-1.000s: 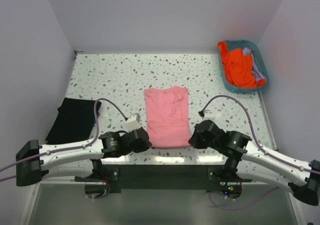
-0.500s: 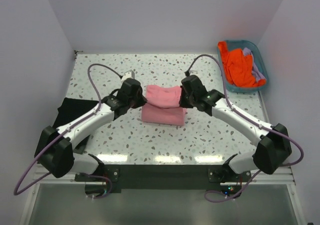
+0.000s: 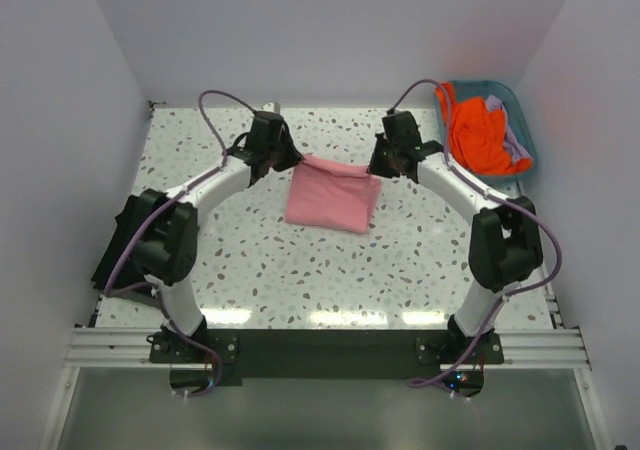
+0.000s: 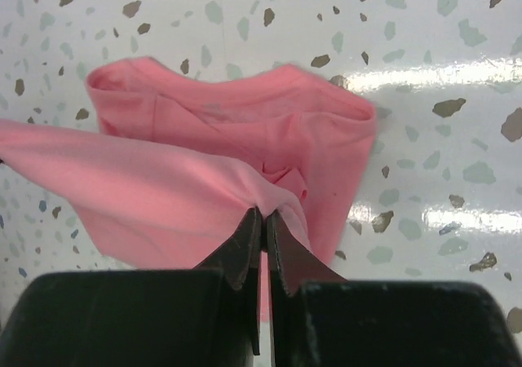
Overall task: Fold and stack the t-shirts
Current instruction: Fold the tshirt
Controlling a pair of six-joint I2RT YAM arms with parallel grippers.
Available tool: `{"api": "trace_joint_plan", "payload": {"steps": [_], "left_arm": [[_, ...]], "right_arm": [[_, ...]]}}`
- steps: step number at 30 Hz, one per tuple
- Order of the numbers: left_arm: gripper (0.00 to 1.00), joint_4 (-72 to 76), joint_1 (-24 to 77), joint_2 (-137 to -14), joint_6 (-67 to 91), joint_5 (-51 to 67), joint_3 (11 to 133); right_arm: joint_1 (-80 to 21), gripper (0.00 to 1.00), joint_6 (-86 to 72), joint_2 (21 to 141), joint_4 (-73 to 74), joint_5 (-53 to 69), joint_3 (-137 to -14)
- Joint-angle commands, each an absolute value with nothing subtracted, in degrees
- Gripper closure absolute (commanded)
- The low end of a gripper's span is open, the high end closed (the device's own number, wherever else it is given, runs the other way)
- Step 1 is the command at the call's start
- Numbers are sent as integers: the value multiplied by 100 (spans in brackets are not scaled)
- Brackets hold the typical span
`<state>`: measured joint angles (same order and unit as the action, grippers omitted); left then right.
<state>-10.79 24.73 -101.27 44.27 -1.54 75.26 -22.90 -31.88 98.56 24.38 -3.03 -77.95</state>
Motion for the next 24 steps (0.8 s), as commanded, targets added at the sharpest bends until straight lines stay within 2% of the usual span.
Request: {"api": "trace_joint_plan", "payload": {"steps": [1, 2, 3, 4, 5, 6, 8, 9, 14, 17, 24], "left_arm": [[100, -318, 2215, -10861, 4158, 473, 8164], [96, -238, 2180, -11072, 4114, 675, 8304], [78, -220, 2154, -11440, 4105, 764, 8567], [66, -168, 2066, -11574, 4104, 843, 8639], [56, -36, 2013, -11645, 4131, 992, 8666], [47, 217, 1969, -11663, 4122, 1098, 8614], [40, 185, 1855, -11541, 3983, 977, 8613], [36, 124, 1811, -11340, 3921, 880, 8561], [35, -937, 1767, -10785, 3963, -120, 8280], [37, -1037, 1784, -10609, 4052, -228, 7763], [26, -782, 1793, -10985, 3393, 659, 7409]], "right_arm": [[-2005, 100, -3146, 10482, 2171, -9, -8269], [-1882, 96, -3164, 10668, 2188, -9, -8366], [-1829, 88, -3164, 10827, 2197, -9, -8463], [-1776, 76, -3164, 10959, 2189, -9, -8647], [-1680, 57, -3173, 11273, 2267, -9, -8770], [-1644, 50, -3155, 11381, 2363, -9, -8885], [-1609, 39, -3120, 11426, 2469, 18, -9044], [-1608, 30, -3085, 11365, 2470, -139, -9018], [-1897, 29, -2953, 10829, 2593, -641, -8579], [-2328, 28, -2979, 10591, 2575, -896, -8219], [-2514, 29, -3094, 10985, 2348, -923, -7893]]}}
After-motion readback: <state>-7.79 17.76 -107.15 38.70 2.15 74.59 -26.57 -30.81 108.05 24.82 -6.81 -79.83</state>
